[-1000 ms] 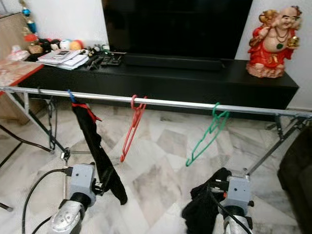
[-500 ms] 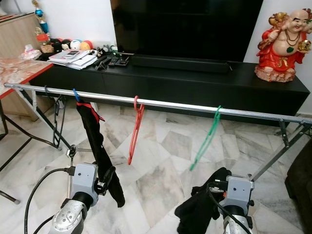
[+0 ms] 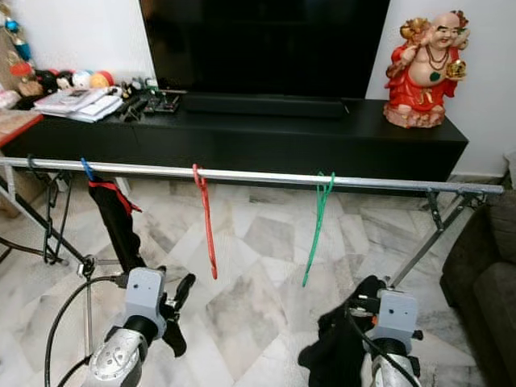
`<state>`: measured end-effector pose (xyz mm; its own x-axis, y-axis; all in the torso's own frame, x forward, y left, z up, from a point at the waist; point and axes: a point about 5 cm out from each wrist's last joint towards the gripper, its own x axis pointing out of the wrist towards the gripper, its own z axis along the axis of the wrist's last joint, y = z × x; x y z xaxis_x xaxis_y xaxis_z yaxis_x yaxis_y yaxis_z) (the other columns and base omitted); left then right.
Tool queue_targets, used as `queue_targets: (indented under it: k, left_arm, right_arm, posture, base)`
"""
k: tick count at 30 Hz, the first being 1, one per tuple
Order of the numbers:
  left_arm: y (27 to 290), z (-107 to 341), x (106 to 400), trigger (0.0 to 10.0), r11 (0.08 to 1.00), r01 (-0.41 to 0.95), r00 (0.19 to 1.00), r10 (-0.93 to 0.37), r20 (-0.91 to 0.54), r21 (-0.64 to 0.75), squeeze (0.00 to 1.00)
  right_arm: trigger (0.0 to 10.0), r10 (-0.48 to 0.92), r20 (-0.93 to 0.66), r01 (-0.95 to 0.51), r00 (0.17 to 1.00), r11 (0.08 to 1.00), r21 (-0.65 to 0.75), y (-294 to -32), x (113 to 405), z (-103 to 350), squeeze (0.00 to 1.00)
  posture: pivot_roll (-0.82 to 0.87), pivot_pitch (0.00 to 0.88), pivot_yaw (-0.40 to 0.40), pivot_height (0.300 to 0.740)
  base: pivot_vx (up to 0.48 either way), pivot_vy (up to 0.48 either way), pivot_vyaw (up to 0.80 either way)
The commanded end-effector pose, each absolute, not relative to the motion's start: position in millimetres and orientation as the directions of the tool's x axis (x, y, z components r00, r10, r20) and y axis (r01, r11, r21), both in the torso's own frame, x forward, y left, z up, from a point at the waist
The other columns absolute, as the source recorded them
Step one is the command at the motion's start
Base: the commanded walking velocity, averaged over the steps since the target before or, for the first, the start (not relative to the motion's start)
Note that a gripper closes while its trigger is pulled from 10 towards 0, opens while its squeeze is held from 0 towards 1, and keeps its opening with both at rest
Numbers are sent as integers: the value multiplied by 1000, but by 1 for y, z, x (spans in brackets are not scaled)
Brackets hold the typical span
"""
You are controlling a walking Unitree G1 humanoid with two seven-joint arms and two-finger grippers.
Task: Hang hanger
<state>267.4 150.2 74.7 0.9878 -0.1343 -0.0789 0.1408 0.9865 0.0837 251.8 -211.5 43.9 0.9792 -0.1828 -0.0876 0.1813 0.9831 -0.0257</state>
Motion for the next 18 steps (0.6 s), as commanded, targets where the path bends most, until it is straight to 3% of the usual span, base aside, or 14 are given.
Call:
queue_targets:
  k: [1, 12, 18]
  left_arm:
    - [152, 78, 267, 10000, 988, 133, 989, -128, -71, 81, 0]
    - [152, 77, 265, 10000, 987, 142, 988, -137, -68, 72, 0]
    - [147, 77, 262, 10000, 981, 188, 981, -184, -65, 49, 0]
  right_arm:
    - [10000, -170, -42, 169, 985, 985, -17, -207, 258, 53, 0]
    - [10000, -164, -47, 163, 985, 986, -19, -205, 257, 50, 0]
    - [10000, -161, -48, 160, 986, 987, -17, -204, 257, 49, 0]
  posture:
    - [-9, 57, 11, 740]
    - [-4, 32, 15, 740]
    - [2, 21, 17, 740]
  base:
    - [334, 0, 0]
    - [331, 0, 0]
    - [0, 0, 0]
